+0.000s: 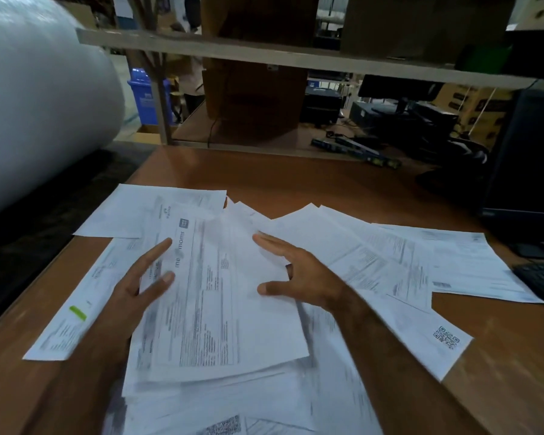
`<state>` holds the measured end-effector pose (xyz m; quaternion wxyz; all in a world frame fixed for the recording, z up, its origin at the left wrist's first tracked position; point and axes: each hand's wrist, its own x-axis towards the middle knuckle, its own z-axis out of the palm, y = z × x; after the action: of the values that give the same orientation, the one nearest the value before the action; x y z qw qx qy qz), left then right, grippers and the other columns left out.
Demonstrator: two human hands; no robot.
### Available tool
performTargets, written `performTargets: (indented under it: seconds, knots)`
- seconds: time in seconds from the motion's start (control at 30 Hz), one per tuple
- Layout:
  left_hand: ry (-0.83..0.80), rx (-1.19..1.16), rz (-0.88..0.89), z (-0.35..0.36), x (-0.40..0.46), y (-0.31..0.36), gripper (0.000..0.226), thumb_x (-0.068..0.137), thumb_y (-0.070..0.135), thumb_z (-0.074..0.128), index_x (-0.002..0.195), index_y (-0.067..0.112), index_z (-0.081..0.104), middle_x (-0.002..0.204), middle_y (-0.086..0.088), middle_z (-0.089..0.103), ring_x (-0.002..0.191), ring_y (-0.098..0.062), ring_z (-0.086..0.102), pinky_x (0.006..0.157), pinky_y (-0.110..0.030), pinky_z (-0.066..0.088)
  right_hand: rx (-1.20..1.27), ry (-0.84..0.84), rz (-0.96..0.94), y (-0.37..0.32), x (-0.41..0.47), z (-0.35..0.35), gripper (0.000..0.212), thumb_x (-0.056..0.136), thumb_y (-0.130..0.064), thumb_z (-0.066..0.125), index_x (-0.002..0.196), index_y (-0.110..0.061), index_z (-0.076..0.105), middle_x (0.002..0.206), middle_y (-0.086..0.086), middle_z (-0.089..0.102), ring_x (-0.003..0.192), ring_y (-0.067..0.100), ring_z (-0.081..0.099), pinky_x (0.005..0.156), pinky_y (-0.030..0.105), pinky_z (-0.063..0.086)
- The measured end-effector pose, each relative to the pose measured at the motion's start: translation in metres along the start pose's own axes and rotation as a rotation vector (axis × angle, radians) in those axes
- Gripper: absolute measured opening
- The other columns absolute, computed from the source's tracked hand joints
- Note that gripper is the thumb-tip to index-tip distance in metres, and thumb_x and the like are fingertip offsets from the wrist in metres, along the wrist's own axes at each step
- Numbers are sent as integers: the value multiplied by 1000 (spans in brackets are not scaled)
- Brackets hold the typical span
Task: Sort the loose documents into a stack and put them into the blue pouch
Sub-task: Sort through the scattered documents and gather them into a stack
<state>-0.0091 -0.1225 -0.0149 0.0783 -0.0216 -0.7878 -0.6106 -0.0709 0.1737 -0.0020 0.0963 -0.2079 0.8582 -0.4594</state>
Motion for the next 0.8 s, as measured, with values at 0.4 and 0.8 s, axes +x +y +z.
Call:
performTargets:
  seconds: [0.4,0.8]
  knots:
    - [-19,-248,-136,-4,11,-22,55,83,-19,45,124,8,71,135,2,68,126,-18,62,105,-42,47,-654,-100,311,35,-39,-49,105,59,-75,83,147,-35,42,140,-6,48,127,19,48,106,39,42]
    - [78,-385,-124,-29,1,-28,53,88,-14,42,129,8,68,138,-2,66,128,-32,60,110,-61,43,-385,112,236,31,-70,-102,39,93,-34,73,126,-48,56,127,-27,56,98,0,60,85,16,45]
